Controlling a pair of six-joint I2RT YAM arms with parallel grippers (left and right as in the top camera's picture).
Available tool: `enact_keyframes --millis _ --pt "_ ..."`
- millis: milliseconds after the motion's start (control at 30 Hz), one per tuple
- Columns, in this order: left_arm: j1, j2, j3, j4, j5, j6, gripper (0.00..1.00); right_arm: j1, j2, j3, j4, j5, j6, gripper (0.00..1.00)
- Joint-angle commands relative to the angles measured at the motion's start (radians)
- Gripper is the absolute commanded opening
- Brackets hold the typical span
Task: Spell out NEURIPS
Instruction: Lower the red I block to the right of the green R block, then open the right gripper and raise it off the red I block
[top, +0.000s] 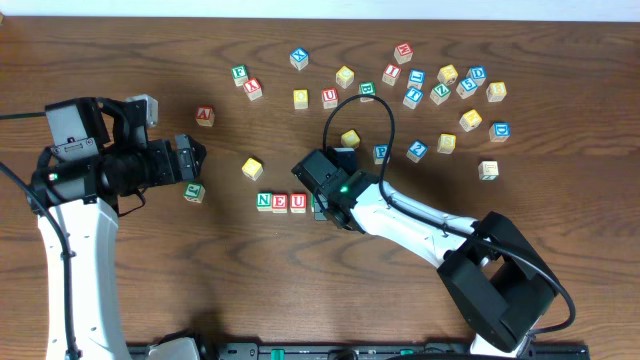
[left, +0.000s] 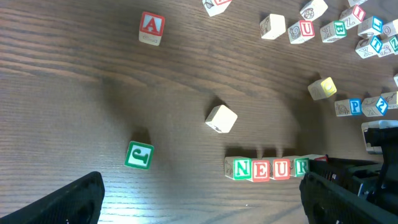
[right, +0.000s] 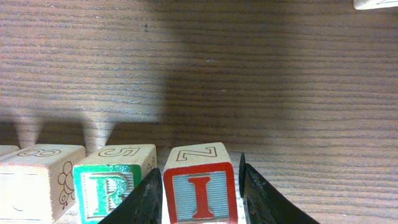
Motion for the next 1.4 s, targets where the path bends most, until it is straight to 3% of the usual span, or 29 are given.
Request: enact_keyframes --millis 0,733,1100,1367 --pt "0.004 -0.004 0.020 0.000 -0.005 -0.005 0.99 0.006 -0.005 -0.003 -0.004 0.017 0.001 0.35" --pt "0.004 -0.004 0.020 0.000 -0.005 -0.005 0.99 0.006 -0.055 -0.003 -0.005 0.021 -0.006 0.35" --pt "0.004 -0.004 0.020 0.000 -0.005 -0.005 0.99 0.006 -0.179 0.016 -0.064 0.093 -0.014 0.36" --pt "0.004 -0.004 0.020 0.000 -0.005 -0.005 0.99 0.005 -0.267 0.117 -0.153 0.187 -0.103 0.49"
